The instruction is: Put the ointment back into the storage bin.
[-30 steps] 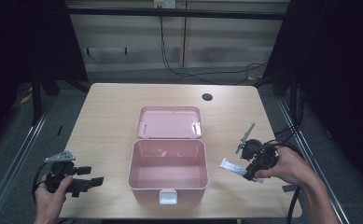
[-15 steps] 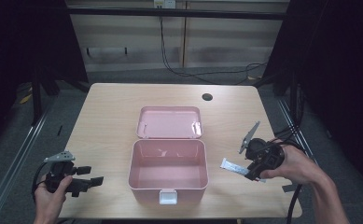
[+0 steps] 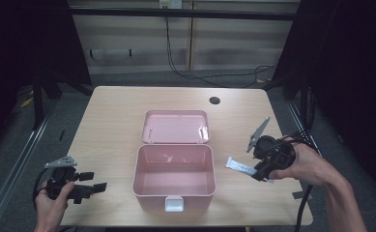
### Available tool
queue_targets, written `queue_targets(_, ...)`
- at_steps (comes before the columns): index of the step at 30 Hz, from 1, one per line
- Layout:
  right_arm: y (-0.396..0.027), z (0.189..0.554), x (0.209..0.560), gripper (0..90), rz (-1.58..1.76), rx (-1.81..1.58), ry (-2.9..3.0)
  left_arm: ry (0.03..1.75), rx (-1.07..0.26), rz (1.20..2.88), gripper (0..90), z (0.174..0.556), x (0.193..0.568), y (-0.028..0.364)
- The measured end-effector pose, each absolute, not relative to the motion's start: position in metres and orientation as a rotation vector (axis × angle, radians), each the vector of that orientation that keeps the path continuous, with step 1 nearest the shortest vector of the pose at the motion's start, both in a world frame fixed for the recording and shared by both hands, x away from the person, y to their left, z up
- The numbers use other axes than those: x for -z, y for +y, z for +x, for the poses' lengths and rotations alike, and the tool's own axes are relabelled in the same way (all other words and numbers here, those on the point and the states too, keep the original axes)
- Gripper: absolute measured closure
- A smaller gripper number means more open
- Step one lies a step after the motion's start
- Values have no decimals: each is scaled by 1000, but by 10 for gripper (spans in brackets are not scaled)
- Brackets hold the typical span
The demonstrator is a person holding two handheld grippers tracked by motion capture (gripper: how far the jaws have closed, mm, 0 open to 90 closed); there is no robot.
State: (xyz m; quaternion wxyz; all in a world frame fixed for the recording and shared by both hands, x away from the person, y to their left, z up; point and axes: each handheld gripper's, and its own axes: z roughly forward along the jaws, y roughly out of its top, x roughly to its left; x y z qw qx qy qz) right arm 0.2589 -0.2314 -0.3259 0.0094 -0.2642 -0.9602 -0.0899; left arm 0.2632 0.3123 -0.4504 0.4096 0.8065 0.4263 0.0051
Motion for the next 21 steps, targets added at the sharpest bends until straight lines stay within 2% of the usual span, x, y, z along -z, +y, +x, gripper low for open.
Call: queue_targets(21,-194,265,308,716,-704,310,-3036,1069,-15,2035,200,263,450,312)
